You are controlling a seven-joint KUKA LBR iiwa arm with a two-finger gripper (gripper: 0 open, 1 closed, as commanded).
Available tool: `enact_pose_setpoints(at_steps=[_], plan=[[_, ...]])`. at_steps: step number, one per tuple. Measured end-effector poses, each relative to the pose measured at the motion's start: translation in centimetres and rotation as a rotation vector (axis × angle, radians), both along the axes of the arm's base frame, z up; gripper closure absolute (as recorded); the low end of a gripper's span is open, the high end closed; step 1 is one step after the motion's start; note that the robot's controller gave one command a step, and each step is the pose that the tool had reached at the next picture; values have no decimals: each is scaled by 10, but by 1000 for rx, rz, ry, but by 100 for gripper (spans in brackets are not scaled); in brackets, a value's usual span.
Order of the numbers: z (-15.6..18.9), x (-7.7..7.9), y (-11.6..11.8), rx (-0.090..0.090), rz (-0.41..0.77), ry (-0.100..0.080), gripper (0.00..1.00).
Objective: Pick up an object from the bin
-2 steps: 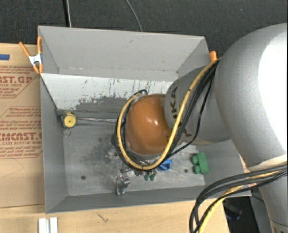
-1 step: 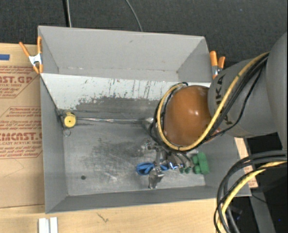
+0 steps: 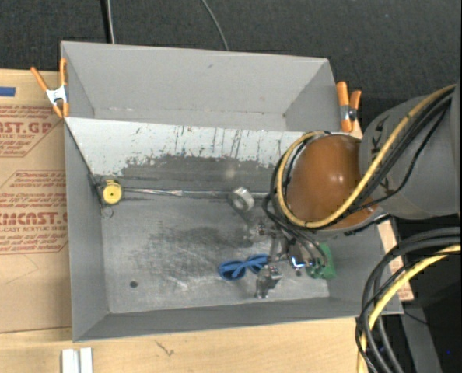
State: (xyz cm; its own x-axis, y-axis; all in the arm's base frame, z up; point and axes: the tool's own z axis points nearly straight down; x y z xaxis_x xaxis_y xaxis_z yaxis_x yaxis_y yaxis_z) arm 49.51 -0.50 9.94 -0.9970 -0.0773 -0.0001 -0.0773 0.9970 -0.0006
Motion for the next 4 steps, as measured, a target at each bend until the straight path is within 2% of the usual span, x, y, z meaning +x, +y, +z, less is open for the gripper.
enact_pose_setpoints(at_steps=[1,2,3,4], plan=[[-26,-11,7,2,46,-18,0],[-25,-9,8,2,44,-8,0],[-23,-8,8,2,45,-9,100],[61,-6,9,1,46,-8,100]])
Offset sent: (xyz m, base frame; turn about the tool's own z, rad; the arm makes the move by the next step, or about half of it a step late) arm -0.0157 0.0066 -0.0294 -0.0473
